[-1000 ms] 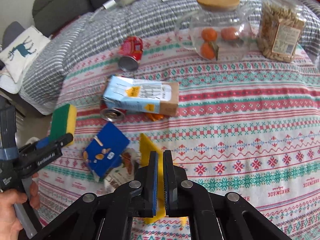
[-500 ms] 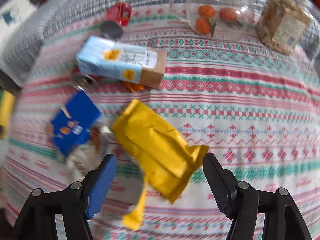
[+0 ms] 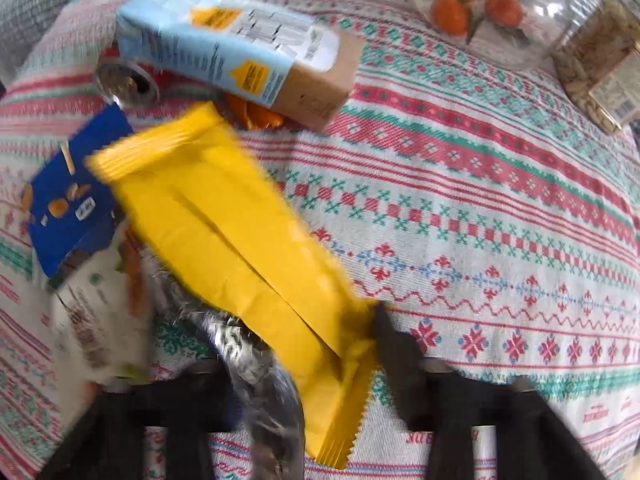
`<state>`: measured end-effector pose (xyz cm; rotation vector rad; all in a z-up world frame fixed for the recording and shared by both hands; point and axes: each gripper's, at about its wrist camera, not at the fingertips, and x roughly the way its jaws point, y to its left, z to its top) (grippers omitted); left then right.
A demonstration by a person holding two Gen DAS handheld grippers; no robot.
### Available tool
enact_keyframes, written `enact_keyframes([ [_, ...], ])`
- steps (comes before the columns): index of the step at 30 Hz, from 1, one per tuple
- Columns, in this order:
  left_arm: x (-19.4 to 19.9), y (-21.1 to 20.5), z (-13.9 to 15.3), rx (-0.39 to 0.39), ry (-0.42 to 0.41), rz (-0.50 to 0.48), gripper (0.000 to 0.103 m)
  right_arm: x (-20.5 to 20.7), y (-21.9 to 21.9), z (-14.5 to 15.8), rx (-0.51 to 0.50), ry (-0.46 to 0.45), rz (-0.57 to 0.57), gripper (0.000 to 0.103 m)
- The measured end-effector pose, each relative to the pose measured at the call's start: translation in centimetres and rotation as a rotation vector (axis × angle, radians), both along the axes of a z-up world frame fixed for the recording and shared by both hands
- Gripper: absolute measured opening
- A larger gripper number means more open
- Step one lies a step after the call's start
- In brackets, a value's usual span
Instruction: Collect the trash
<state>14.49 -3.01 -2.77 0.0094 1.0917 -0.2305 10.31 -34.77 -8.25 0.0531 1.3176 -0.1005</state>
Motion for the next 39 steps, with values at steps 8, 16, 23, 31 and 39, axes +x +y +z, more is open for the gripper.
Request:
enact_keyframes([
  [8,-0.5,2.8,1.0,-0.028,-0.016,0.032,0.06,-2.4,-1.3,3.9,0.133,-0.103,-0.062,0.016],
  [16,-0.4,9.3,1.3,-0.03,-0.021,0.15,0.06,-0.4,6.3,7.3,0.189,-0.195,0.027,0.016],
  [23,0.4,15.3,-0.9,0.028,0.013,0.252,0.06,2.3,15.3,7.7,0.236,-0.195,0.146,0.017],
  [31,1.3,18.7,-2.7,0.065,0.05,0.279,0.078,5.1,23.8,5.8,0.276,-0.16,0.238,0.017],
  [39,-0.8,21.7,-1.8,0.116,0.033,0.33,0.091,7.0,30.6,3.1,0.29,-0.106,0.307,0.017],
])
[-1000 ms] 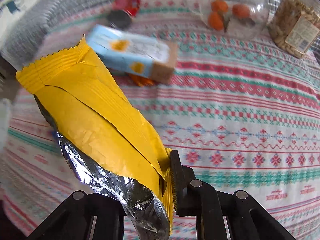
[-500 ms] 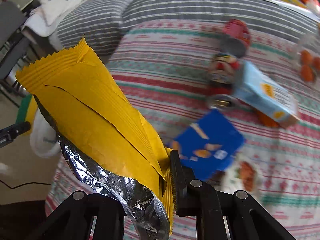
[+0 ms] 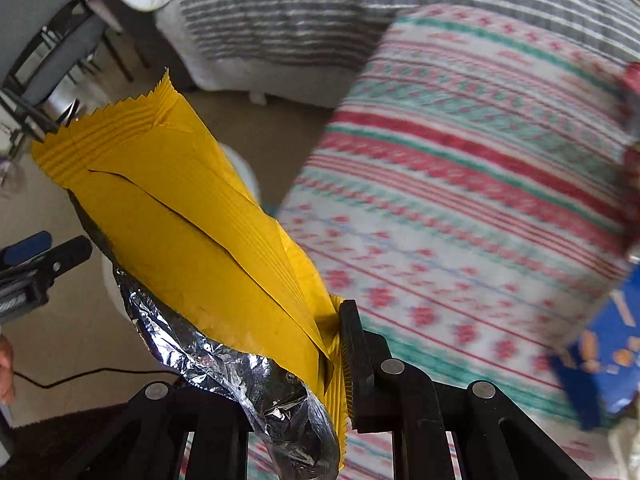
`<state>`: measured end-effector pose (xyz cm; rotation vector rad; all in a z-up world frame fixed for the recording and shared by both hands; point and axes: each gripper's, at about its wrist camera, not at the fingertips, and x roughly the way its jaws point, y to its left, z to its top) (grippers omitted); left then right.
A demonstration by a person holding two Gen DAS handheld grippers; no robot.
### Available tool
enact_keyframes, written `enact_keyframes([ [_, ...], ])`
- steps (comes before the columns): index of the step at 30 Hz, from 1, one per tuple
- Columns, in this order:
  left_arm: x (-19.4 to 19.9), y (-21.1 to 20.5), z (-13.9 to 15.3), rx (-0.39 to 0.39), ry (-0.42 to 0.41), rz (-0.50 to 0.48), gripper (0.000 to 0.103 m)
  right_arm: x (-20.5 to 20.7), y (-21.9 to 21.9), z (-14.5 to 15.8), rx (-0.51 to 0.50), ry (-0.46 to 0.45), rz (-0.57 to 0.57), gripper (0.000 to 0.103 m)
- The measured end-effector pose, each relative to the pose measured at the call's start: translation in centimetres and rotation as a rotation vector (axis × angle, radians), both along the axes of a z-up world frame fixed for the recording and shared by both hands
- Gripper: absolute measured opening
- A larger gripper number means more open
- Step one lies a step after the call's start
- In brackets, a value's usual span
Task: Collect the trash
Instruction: 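Carry the yellow wrapper over the bin and open the right tool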
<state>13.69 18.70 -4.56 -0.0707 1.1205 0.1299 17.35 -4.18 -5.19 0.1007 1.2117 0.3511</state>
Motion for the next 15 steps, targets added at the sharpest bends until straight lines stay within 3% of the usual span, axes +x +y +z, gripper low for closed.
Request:
enact_keyframes([
  [6,-1.5,2.3,-0.4,0.085,0.018,0.01,0.091,1.3,5.2,-2.1,0.026,0.031,0.058,0.018],
  [13,-2.1,4.1,-0.9,0.088,0.035,0.024,0.091,2.8,9.1,-3.8,0.079,0.047,0.053,0.021],
  [15,-2.1,4.2,-0.9,0.085,0.031,0.024,0.091,3.2,9.6,-4.0,0.106,0.04,0.042,0.03],
])
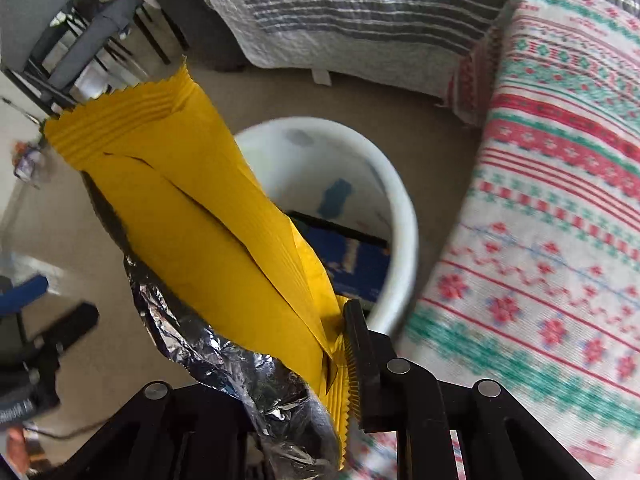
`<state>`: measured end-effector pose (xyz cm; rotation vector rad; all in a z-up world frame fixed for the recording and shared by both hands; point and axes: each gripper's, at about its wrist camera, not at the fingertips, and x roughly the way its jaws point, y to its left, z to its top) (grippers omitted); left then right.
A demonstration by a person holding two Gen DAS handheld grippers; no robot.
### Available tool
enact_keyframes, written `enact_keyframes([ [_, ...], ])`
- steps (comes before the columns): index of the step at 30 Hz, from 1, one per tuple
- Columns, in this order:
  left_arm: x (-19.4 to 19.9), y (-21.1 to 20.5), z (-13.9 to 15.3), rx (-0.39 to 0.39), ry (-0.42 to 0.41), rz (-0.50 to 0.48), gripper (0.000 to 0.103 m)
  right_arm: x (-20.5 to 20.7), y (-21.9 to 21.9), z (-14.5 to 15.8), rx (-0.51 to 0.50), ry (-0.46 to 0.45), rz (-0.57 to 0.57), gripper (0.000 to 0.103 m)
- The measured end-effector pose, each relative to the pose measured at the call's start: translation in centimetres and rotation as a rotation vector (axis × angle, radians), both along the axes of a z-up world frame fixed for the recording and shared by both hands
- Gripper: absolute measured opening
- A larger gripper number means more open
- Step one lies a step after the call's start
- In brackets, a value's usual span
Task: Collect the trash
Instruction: 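Carry the yellow wrapper over the bin and open the right tool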
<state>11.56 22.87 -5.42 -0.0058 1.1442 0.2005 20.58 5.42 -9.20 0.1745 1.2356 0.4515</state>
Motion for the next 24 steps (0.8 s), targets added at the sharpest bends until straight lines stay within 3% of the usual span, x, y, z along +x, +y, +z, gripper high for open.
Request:
enact_keyframes([
  [2,0.0,0.0,0.1,0.0,-0.003,0.001,0.091,0.2,0.1,0.0,0.013,-0.01,-0.021,0.059],
  [13,-0.2,-2.5,1.1,-0.024,-0.023,-0.036,0.093,-2.0,-4.3,3.4,0.006,-0.089,-0.092,0.075],
  [16,-0.2,-3.3,1.3,-0.042,-0.026,-0.044,0.097,-2.6,-6.5,3.9,-0.019,-0.096,-0.122,0.076],
  [21,0.0,-4.3,1.5,-0.039,-0.022,-0.059,0.097,-3.2,-8.6,3.0,-0.002,-0.012,-0.134,0.073],
  [24,-0.1,-3.9,1.3,-0.05,-0.013,-0.053,0.097,-2.9,-8.0,1.9,-0.009,0.02,-0.105,0.057],
])
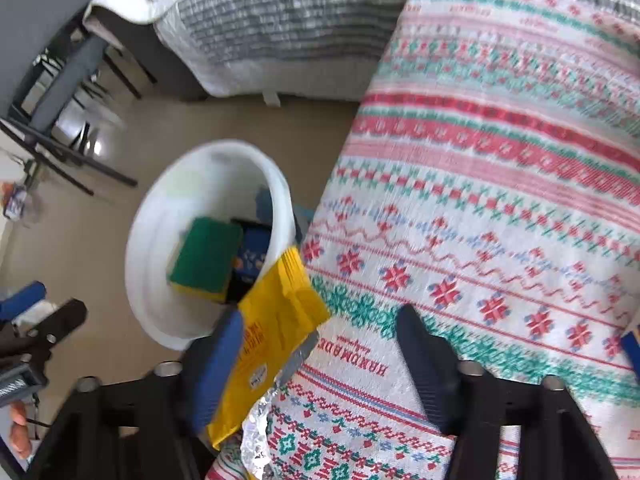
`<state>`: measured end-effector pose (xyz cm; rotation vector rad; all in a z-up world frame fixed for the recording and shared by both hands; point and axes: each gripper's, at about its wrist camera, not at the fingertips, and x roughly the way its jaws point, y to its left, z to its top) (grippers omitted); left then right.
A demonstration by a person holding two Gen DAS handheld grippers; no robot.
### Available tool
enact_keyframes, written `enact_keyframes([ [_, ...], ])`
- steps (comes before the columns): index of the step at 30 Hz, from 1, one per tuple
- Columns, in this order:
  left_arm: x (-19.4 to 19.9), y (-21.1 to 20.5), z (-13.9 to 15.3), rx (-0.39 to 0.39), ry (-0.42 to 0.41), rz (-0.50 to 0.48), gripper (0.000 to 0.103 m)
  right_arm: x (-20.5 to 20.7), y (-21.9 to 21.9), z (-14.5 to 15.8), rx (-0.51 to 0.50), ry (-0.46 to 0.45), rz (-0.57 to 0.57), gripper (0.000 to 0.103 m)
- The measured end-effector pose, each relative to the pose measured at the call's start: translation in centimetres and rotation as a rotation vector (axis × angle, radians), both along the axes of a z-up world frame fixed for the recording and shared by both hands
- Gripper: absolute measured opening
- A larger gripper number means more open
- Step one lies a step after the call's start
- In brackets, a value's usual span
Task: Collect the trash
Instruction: 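Carry the yellow wrapper over the bin and open the right tool, then move both tools back over the trash on the table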
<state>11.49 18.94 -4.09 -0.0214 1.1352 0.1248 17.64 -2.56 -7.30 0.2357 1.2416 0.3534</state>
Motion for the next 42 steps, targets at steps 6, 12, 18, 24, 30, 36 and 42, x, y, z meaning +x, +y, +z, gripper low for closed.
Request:
enact_keyframes([
  [6,-0.5,1.3,0.0,-0.024,0.002,0.015,0.097,0.9,2.7,-2.7,0.032,0.087,0.048,0.008],
  [12,-0.8,2.9,0.4,-0.023,-0.02,0.045,0.097,1.4,3.5,0.5,0.095,-0.015,0.048,0.006],
  [18,-0.7,3.4,0.2,-0.01,-0.014,0.047,0.097,2.4,3.7,1.1,0.141,-0.097,-0.015,0.009],
  [24,-0.6,2.6,0.5,-0.006,-0.02,0.035,0.097,2.7,3.7,0.4,0.147,-0.109,-0.06,0.039],
  [30,-0.4,0.6,1.1,-0.007,-0.031,0.005,0.097,1.4,0.9,2.5,0.099,-0.148,-0.081,0.052],
  [36,0.1,-3.2,1.4,0.006,-0.037,-0.063,0.097,-0.8,-3.9,4.1,-0.025,-0.166,-0.11,0.07],
  [42,0.8,-8.5,1.3,0.032,-0.021,-0.143,0.097,-3.3,-10.9,5.0,-0.14,-0.168,-0.195,0.079],
])
